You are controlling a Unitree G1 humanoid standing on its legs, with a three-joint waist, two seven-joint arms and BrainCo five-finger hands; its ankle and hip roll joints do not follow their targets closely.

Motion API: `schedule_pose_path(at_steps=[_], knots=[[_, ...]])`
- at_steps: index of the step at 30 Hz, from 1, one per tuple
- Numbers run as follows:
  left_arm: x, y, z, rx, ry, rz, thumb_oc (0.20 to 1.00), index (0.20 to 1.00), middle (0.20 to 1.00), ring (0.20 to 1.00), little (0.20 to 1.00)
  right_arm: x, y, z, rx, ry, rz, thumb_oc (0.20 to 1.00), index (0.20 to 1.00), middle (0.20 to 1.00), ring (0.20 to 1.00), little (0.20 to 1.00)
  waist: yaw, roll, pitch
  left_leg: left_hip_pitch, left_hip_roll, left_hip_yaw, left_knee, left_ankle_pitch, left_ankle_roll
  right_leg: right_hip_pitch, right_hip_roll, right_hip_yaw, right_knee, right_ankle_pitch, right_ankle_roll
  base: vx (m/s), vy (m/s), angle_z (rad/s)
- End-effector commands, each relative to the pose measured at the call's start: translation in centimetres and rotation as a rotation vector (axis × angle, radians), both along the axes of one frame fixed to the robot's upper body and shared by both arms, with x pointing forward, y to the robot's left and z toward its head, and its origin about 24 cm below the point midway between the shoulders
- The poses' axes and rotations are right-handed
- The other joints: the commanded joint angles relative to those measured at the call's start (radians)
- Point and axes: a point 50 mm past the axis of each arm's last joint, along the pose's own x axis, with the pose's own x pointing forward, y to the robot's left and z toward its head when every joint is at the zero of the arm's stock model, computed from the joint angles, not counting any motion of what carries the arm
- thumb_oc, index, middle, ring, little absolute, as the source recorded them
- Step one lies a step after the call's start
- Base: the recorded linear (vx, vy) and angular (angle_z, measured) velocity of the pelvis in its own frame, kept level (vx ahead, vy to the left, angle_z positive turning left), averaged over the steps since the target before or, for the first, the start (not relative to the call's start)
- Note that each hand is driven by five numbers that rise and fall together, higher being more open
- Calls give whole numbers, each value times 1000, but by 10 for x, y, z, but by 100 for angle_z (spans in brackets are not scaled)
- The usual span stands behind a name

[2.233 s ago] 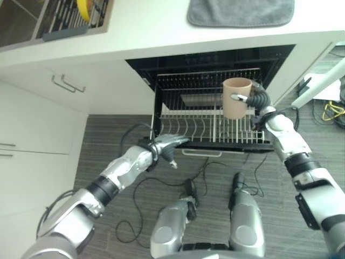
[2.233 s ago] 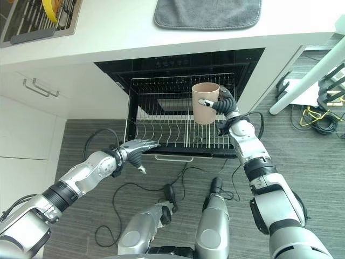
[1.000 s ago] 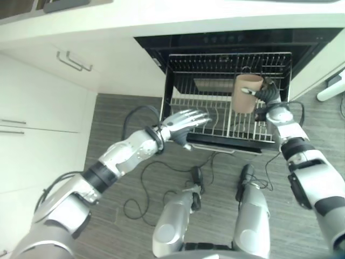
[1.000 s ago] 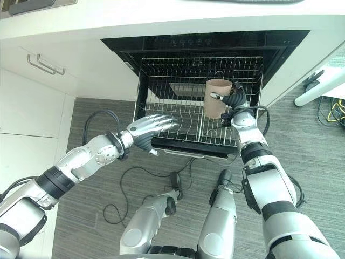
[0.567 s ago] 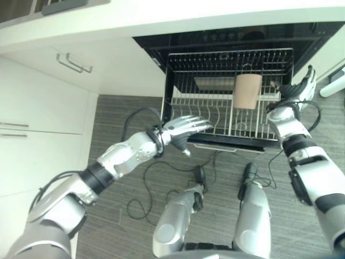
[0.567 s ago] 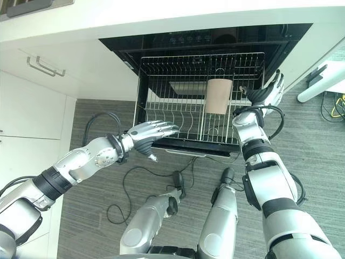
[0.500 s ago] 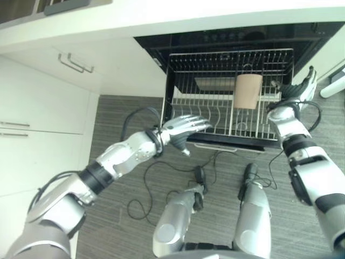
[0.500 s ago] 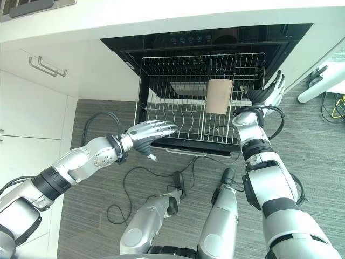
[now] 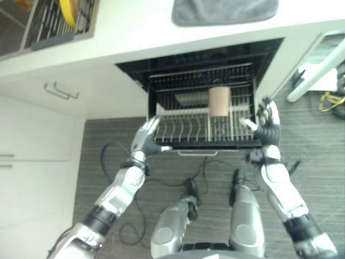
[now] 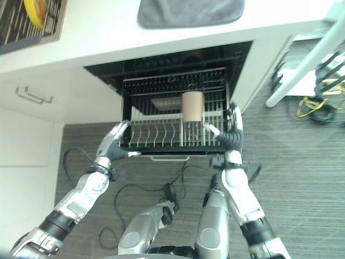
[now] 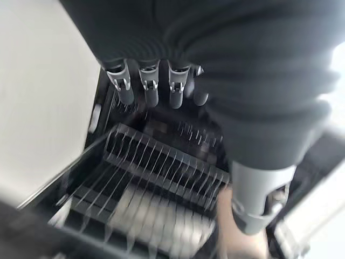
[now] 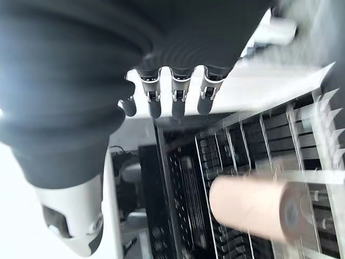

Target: Place the dishes in the dishwasher.

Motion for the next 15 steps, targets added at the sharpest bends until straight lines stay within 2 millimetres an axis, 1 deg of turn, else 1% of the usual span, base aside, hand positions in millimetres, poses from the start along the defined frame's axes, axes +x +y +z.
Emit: schedule_pose_path(at_steps=[1,2,3,4,5,6,7,8,11,12,13,15], knots=[[-7,-3,24,-159,-164,-66,1000,1000,1000,1000,1000,1,5,44,49,-262,102,1000,1000,1000,1000,1000,16,-36,-111,27,53,36,75,-39,-7,108,-52,11,-23,-59,75,104,-161,13],[-12,-4,24,-298,-166,-108,1000,1000,1000,1000,1000,-2,4,42,41,-264,115,1000,1000,1000,1000,1000,20,-44,-140,59,58,35,60,-38,-10,152,-44,0,-49,-60,70,80,-85,11],[-15,-7,25,-365,-166,-135,1000,1000,1000,1000,1000,-4,3,42,39,-266,119,1000,1000,1000,1000,1000,22,-49,-158,72,63,34,54,-35,-12,170,-38,-3,-60,-59,67,55,-90,2],[-23,-14,29,-625,-174,-231,1000,1000,1000,1000,1000,-8,1,43,5,-288,131,1000,1000,1000,1000,1000,27,-62,-204,110,71,24,33,-25,-19,219,-21,-11,-92,-51,61,29,-65,1],[-24,-15,30,-661,-180,-245,1000,1000,1000,1000,1000,-9,1,44,-1,-292,136,1000,1000,1000,1000,1000,29,-65,-212,118,72,22,28,-24,-20,229,-17,-12,-100,-49,61,-45,-116,3],[-26,-19,42,-930,-203,-368,1000,1000,1000,1000,1000,-13,3,55,-56,-380,214,1000,1000,1000,1000,1000,38,-83,-257,149,75,1,-1,-11,-27,267,5,-11,-140,-32,58,-65,-104,4],[-25,-19,46,-1013,-216,-408,1000,1000,1000,1000,1000,-14,3,59,-75,-402,220,1000,1000,1000,1000,1000,42,-87,-270,159,74,-7,-9,-12,-30,278,11,-10,-148,-30,59,-95,-128,-8],[-25,-20,53,-1065,-240,-461,1000,1000,1000,1000,1000,-13,3,66,-94,-431,230,1000,1000,1000,1000,1000,46,-93,-288,168,73,-13,-20,-11,-32,288,16,-10,-161,-26,60,-53,-83,-7],[-23,-23,70,-1113,-304,-560,1000,1000,1000,1000,1000,-11,1,76,-105,-461,287,1000,1000,1000,1000,1000,50,-97,-313,191,78,-15,-46,-4,-40,308,21,-15,-185,-16,66,-42,-60,-2],[-23,-24,74,-1105,-322,-579,1000,1000,1000,1000,1000,-11,1,78,-105,-464,307,1000,1000,1000,1000,1000,49,-98,-319,195,80,-14,-52,-3,-42,312,22,-17,-193,-14,67,-21,-46,-2],[-23,-27,83,-1077,-362,-617,1000,1000,1000,1000,1000,-11,1,82,-106,-474,336,1000,1000,1000,1000,1000,48,-97,-329,206,83,-11,-66,2,-48,322,23,-21,-211,-8,69,-3,-33,-1],[-24,-29,93,-1016,-416,-631,1000,1000,1000,1000,1000,-9,3,86,-101,-487,360,1000,1000,1000,1000,1000,47,-93,-340,220,84,-9,-84,6,-54,334,26,-25,-235,0,74,2,-15,0]])
